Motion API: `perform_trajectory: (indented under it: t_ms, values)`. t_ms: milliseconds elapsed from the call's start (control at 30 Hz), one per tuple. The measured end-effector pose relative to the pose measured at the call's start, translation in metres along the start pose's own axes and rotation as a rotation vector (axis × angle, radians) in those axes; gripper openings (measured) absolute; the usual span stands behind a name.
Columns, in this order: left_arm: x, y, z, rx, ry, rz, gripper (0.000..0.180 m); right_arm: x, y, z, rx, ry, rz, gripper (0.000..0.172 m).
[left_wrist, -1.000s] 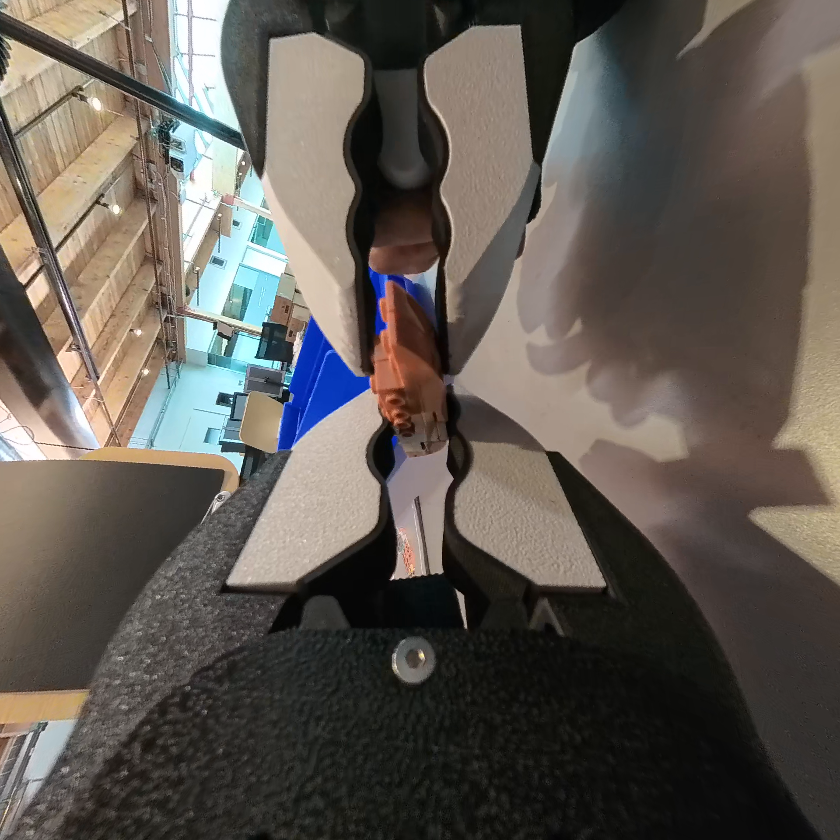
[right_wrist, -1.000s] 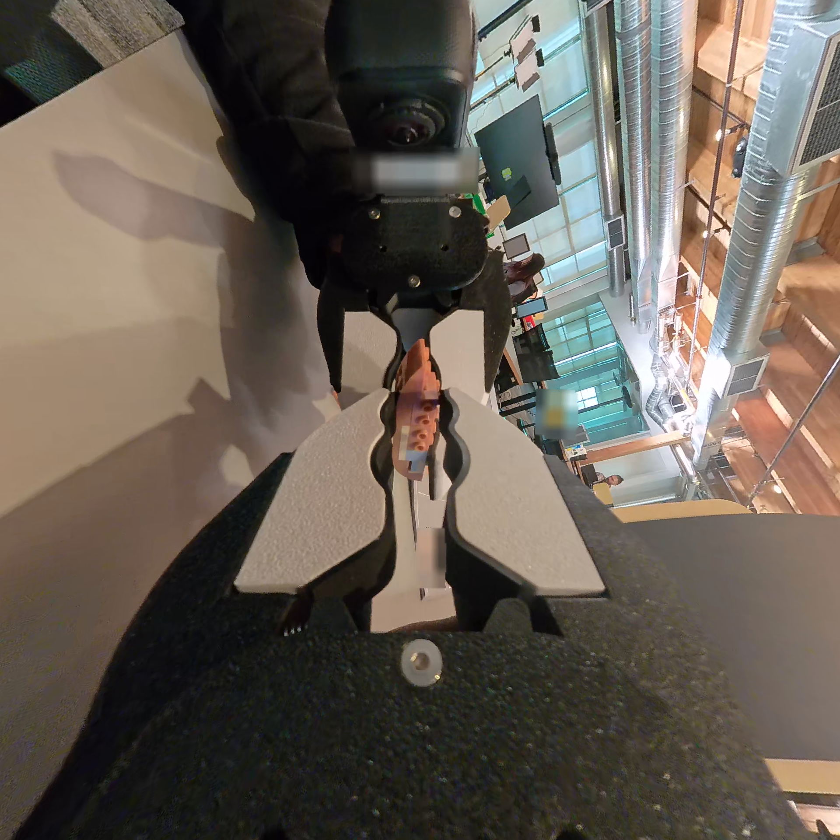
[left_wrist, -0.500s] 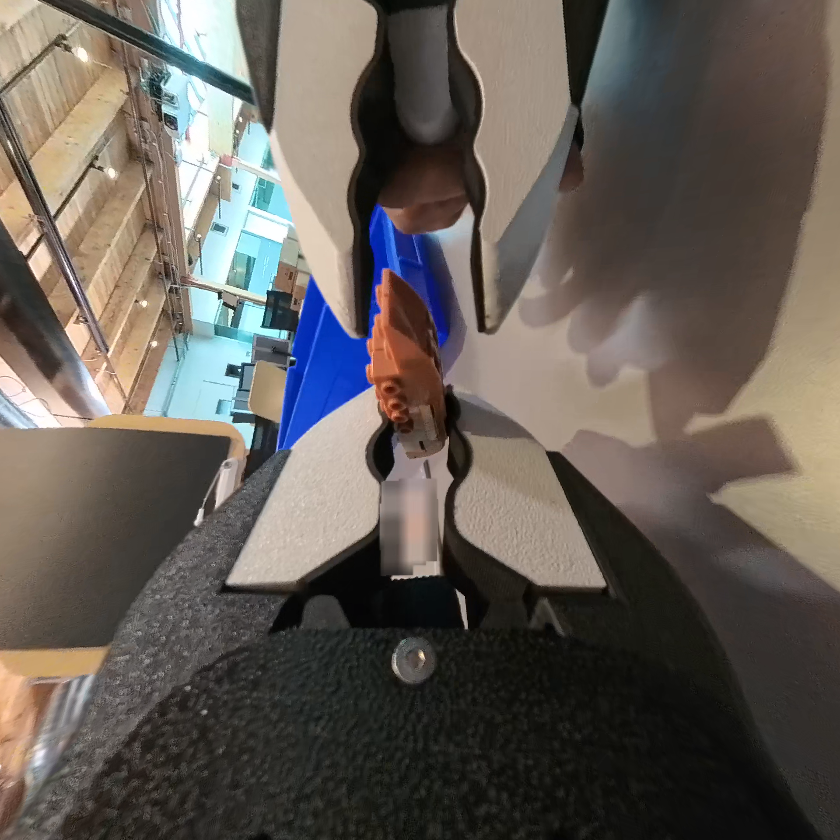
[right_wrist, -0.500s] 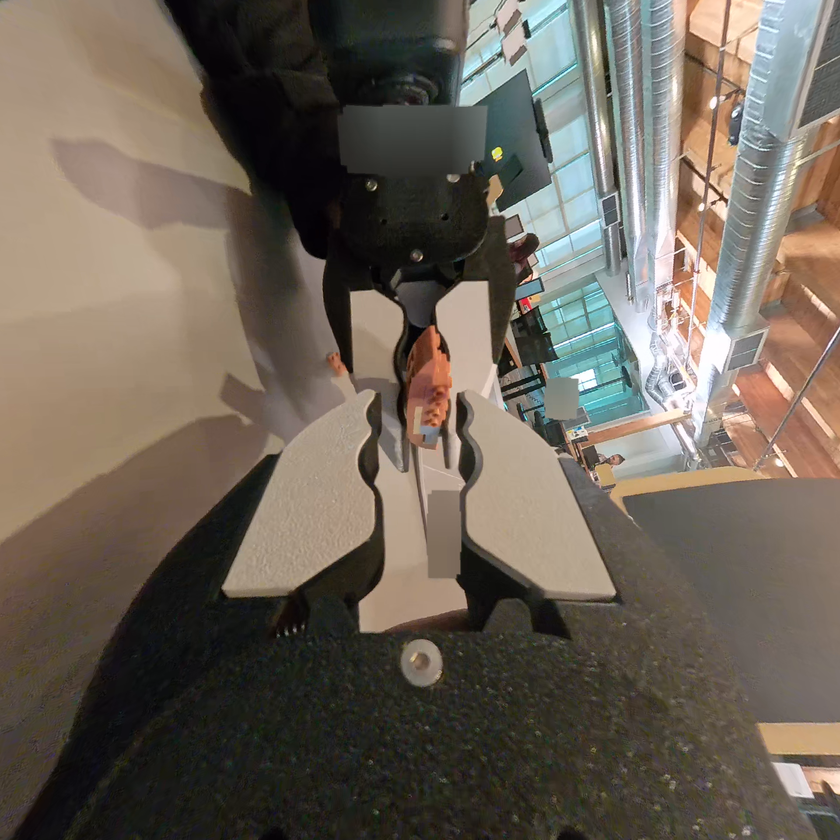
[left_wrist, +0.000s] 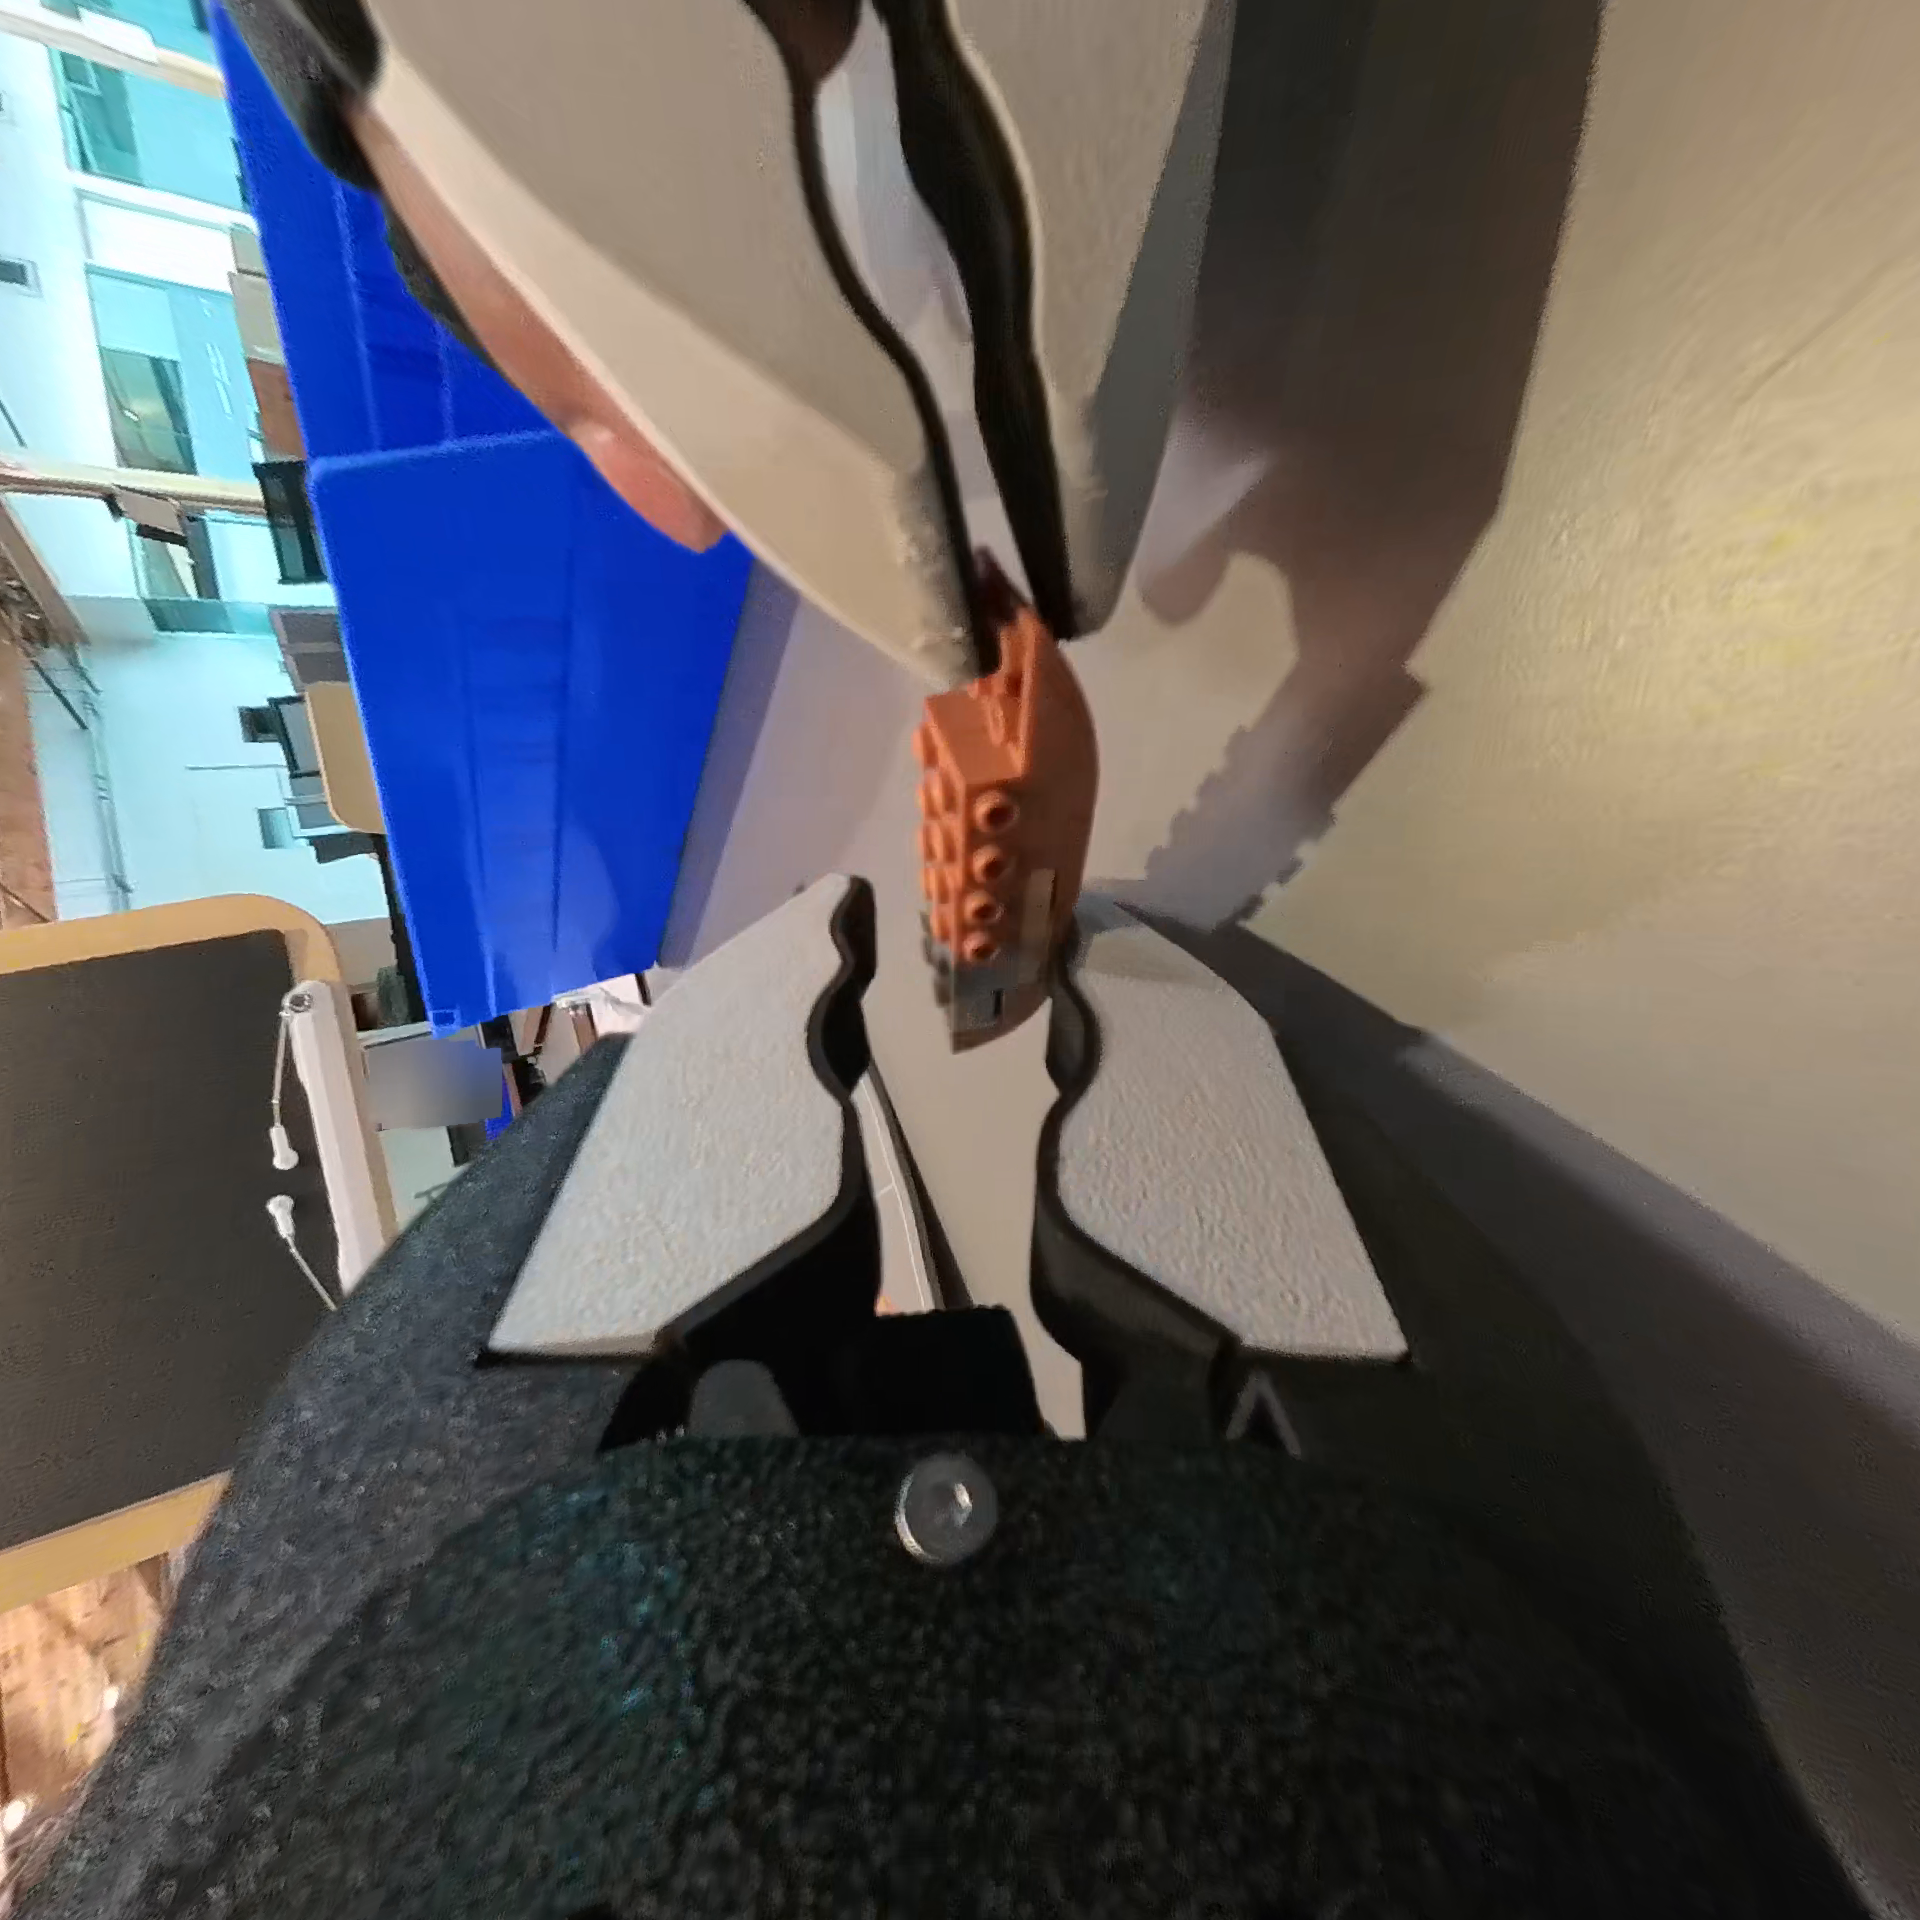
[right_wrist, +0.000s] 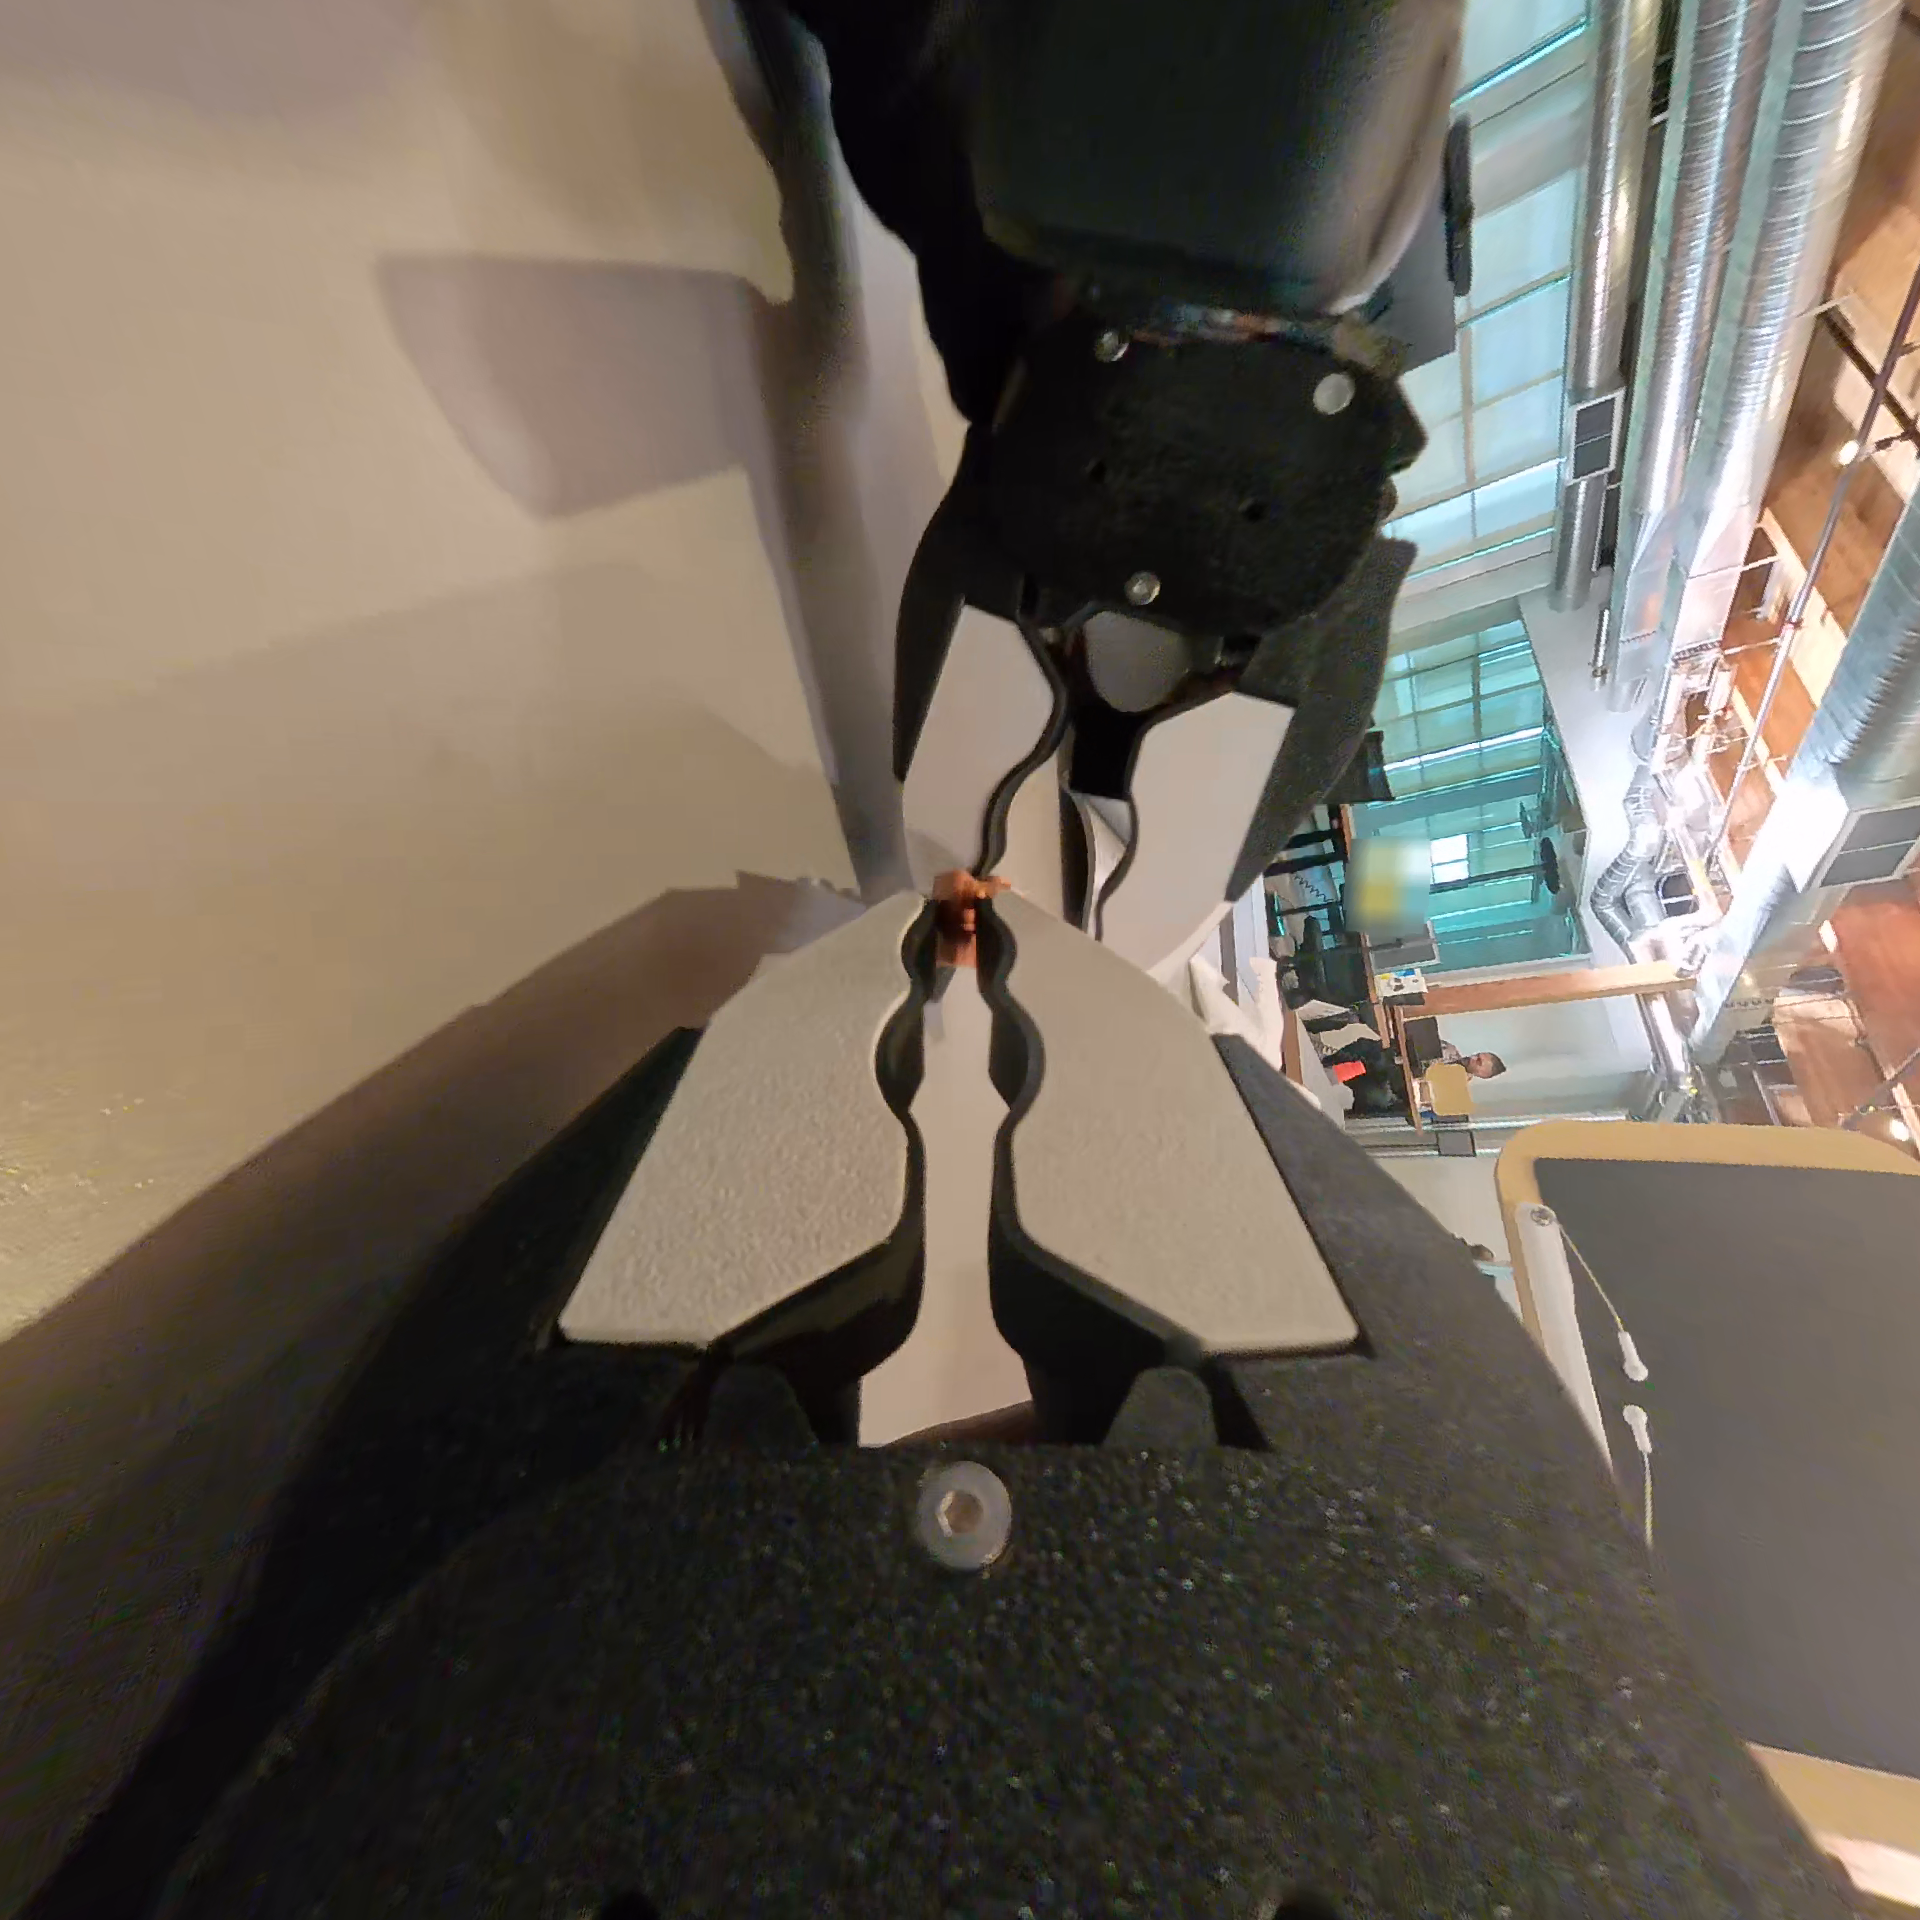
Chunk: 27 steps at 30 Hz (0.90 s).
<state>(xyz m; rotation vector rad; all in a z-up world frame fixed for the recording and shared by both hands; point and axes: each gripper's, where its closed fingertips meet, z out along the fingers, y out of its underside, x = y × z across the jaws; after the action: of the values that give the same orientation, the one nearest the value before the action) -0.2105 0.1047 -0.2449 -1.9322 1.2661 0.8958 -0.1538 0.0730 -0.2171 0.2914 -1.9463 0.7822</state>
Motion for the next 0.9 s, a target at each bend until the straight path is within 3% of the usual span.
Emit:
perform_trajectory:
  t_ms: [167, 367, 500, 633, 900]
  values:
    - [0.007, 0.017, -0.012, -0.041, 0.092, -0.041, 0.038, -0.006, 0.007, 0.001, -0.043, -0.048, 0.005, 0.006]
    - [0.009, 0.037, -0.038, 0.011, 0.205, -0.273, 0.039, -0.010, 0.014, 0.003, -0.070, -0.078, 0.004, 0.006]
    - [0.026, 0.044, -0.050, 0.027, 0.392, -0.482, 0.039, -0.013, 0.021, 0.004, -0.090, -0.088, -0.006, 0.006]
    - [0.040, 0.042, -0.062, 0.068, 0.537, -0.593, 0.042, -0.011, 0.029, 0.001, -0.116, -0.082, -0.002, 0.009]
    - [0.053, 0.045, -0.060, 0.095, 0.623, -0.660, 0.031, -0.012, 0.029, -0.005, -0.085, -0.099, 0.035, 0.011]
